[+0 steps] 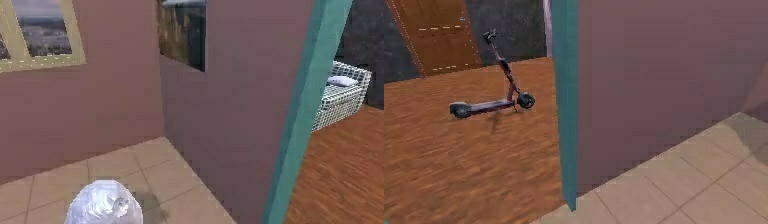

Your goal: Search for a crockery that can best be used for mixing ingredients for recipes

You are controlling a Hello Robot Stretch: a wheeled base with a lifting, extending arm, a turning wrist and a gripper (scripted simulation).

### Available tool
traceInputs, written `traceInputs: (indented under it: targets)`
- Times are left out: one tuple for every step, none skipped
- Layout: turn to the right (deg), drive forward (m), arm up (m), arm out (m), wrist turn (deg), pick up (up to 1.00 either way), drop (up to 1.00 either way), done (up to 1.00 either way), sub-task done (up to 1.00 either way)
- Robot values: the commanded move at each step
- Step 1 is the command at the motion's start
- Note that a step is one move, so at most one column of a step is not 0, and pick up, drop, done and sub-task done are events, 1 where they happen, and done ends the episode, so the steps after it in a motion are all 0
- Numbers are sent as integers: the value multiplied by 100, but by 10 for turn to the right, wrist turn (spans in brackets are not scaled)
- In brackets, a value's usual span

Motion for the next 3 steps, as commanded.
traceInputs:
  targets:
    - [-450,0,0,0,0,0,0,0,0]
    - [-450,0,0,0,0,0,0,0,0]
    - [-450,0,0,0,0,0,0,0,0]
